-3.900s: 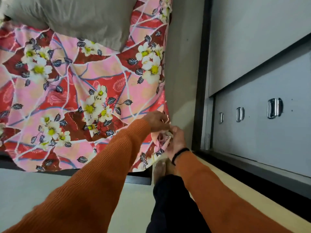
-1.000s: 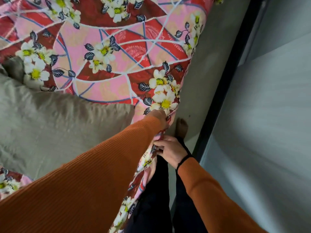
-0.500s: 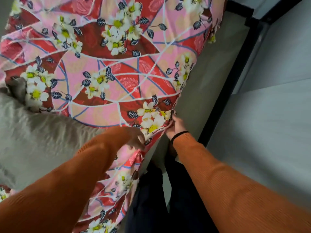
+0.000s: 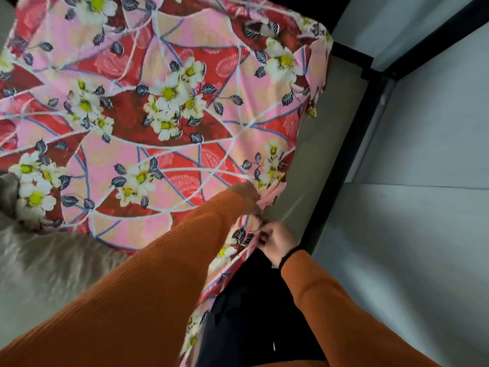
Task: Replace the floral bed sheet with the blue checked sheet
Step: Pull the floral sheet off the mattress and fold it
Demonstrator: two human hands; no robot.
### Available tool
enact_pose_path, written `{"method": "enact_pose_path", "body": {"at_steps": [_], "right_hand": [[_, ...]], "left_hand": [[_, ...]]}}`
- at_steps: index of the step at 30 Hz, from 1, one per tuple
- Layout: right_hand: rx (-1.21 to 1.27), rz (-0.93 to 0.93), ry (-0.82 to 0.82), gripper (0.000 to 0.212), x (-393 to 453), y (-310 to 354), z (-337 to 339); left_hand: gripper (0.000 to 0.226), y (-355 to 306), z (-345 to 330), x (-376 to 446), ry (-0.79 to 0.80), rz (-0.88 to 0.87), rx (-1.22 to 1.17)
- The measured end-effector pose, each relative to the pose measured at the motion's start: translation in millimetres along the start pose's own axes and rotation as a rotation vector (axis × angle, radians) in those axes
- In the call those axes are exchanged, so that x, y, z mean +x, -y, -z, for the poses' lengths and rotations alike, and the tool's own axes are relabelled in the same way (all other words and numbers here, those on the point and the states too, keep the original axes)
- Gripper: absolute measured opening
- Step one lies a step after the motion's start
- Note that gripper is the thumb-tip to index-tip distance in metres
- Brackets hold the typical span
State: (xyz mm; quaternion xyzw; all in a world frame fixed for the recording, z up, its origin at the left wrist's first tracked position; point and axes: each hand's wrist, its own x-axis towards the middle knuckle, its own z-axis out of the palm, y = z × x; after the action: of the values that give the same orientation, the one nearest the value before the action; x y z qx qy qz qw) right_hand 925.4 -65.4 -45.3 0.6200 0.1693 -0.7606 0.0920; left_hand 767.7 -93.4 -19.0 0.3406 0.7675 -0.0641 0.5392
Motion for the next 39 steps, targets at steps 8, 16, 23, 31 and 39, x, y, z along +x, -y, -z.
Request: {"method": "enact_pose_path", "body": {"at_steps": [8, 16, 23, 31, 39], "right_hand": [[0.314, 0.216, 0.022, 0.052, 51.6, 160.9, -62.4], [0.039, 0.446, 0.325, 0.055, 37.5, 263.5, -81.8], [-0.856, 0.307, 0.371, 0.041, 39.1, 231.1, -68.9], [-0.776, 0.489, -0.349, 0.048, 119.3, 370.6, -53.6], [-1.302, 0.676, -0.223, 0.093, 136.2, 462.6, -113.0]], "left_hand": [[0.051, 53.7, 43.0, -4.2, 0.302, -0.053, -0.088], [0.041, 35.4, 171.3, 59.1, -0.254, 0.086, -0.825], [0.054, -43.7, 219.6, 109.0, -0.246, 0.198, -0.459], [0.054, -4.2, 178.1, 124.2, -0.243, 0.402, -0.609], [0.042, -8.5, 211.2, 136.4, -0.422, 0.355, -0.819]]}}
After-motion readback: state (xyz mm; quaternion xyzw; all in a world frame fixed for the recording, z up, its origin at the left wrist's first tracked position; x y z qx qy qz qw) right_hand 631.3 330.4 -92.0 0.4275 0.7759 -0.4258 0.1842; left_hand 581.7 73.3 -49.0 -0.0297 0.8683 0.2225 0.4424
